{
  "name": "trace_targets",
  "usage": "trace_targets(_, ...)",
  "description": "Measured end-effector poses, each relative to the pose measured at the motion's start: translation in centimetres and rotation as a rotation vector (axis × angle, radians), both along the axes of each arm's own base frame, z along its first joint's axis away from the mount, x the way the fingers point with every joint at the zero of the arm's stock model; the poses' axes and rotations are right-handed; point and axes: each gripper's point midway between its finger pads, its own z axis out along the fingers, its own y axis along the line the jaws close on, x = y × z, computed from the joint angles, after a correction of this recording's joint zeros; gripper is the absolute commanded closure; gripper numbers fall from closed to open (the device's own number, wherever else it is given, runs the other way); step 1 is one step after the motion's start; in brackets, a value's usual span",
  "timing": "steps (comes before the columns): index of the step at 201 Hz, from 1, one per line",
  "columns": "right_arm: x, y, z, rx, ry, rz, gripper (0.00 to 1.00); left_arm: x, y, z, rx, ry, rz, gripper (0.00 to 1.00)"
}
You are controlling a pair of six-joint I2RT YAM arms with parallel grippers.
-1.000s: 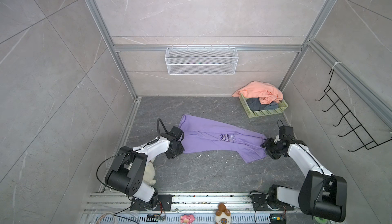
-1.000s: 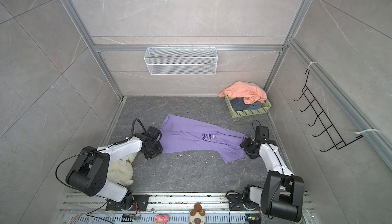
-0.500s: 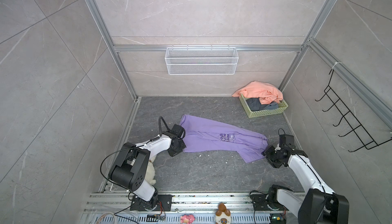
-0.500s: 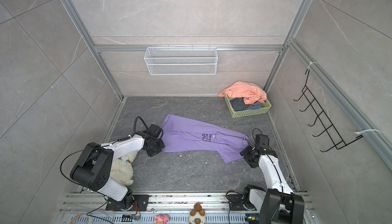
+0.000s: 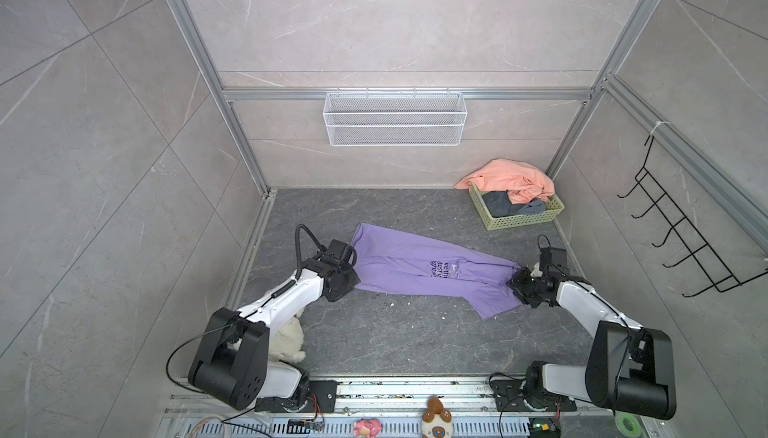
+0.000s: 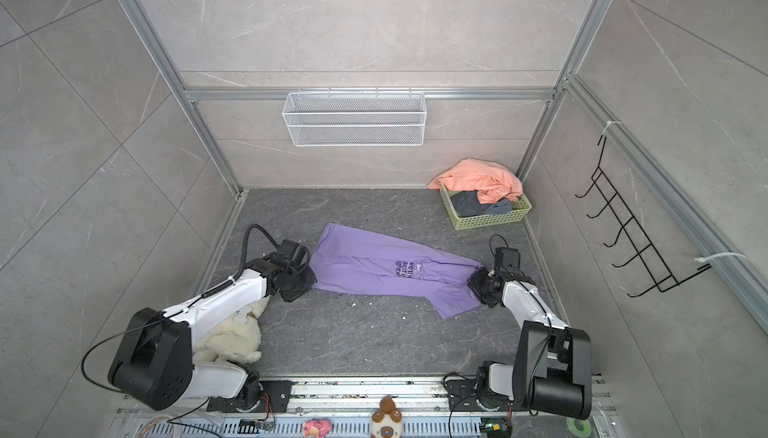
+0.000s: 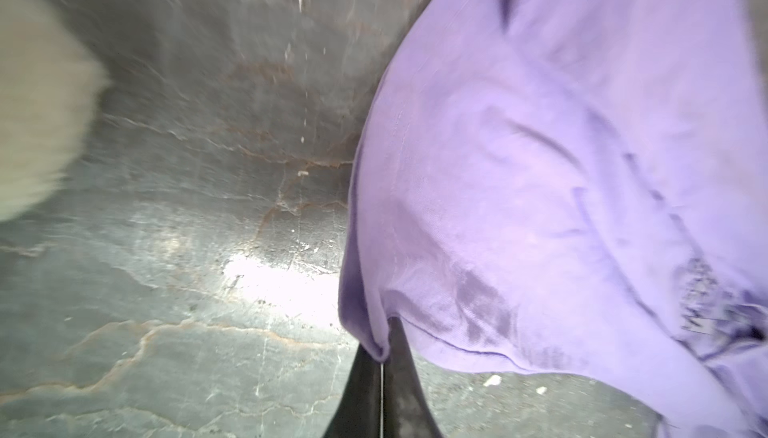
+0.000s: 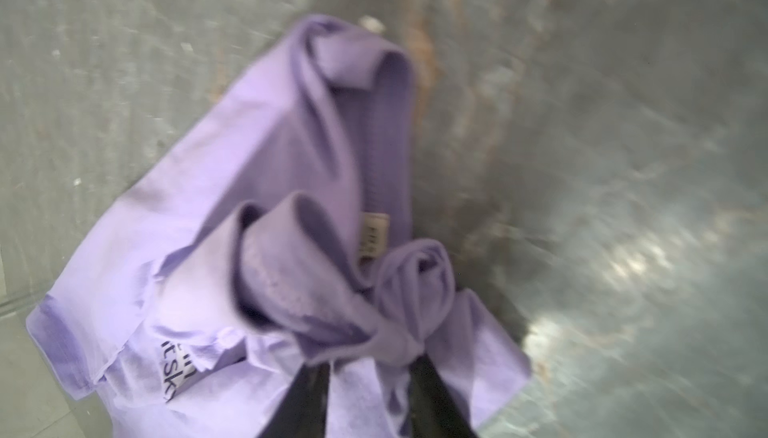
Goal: Fold and stack the t-shirts
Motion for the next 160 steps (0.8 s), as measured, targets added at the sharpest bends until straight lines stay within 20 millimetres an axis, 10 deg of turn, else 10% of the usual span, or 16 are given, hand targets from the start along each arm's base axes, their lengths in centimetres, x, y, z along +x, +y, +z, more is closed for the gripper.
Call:
trace_targets(60,5.3,0.4,3.3,-0.022,-0.082,0.047,0.92,-0.7,2.3,1.5,0.057,-0.026,0.051,1.0)
trace_targets(104,8.8,0.6,6.0,-0.036,-0.086,0.119,0.47,-1.7,3.7,3.8,0.073,-0.08,0.083,1.0)
trace_targets(160,10.7,1.0,2.5,-0.02,0.005,0.19,0.37,-1.3,3.3,2.5,0.069,-0.025,0.092,1.0)
